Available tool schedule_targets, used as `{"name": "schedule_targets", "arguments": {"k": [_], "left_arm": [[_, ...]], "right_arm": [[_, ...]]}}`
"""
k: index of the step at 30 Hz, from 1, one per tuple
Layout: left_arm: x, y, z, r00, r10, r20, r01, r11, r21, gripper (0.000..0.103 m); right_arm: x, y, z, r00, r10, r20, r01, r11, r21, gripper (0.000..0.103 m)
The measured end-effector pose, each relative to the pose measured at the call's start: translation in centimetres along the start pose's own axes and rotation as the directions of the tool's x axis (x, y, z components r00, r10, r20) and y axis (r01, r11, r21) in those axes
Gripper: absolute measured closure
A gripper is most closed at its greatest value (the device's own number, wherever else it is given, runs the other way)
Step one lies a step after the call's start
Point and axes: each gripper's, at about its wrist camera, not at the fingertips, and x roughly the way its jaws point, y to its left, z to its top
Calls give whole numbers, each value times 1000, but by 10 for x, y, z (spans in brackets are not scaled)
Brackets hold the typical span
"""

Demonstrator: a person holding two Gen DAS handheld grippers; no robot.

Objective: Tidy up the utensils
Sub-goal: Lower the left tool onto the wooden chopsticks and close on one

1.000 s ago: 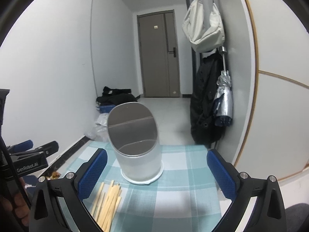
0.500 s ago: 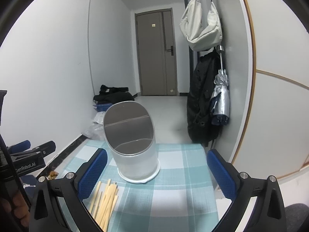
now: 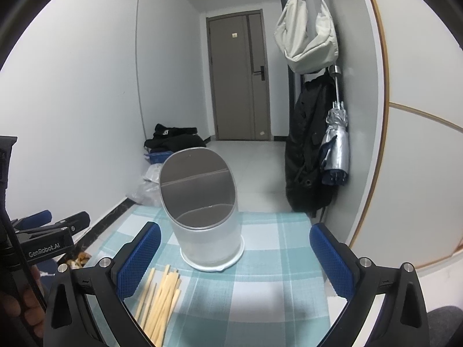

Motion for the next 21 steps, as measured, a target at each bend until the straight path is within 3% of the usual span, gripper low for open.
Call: {"name": "schedule_targets", "arguments": {"k": [4, 8, 9, 15, 17, 21], "left_arm": [[14, 3, -5, 996, -30, -79, 29, 999, -14, 6], [35, -2, -16, 979, -46, -198, 52, 998, 24, 6], [42, -3, -20, 971, -48, -235, 58, 998, 36, 6], [80, -7, -45, 881, -86, -465, 120, 992, 44, 6], [85, -8, -49, 864, -70, -499, 114, 992, 58, 6], [93, -12, -47, 852, -34, -523, 95, 991, 91, 7]], "right_arm": [[6, -1, -4, 999, 28, -25, -28, 1000, -4, 0], [17, 1, -11, 997, 46, -61, -48, 998, -31, 0], [22, 1, -13, 995, 54, -80, -56, 998, -31, 0], [41, -7, -20, 985, 72, -155, -75, 997, -17, 0], [46, -8, -21, 983, 73, -170, -78, 997, -20, 1], [57, -12, -22, 978, 77, -196, -83, 996, -24, 3]]}}
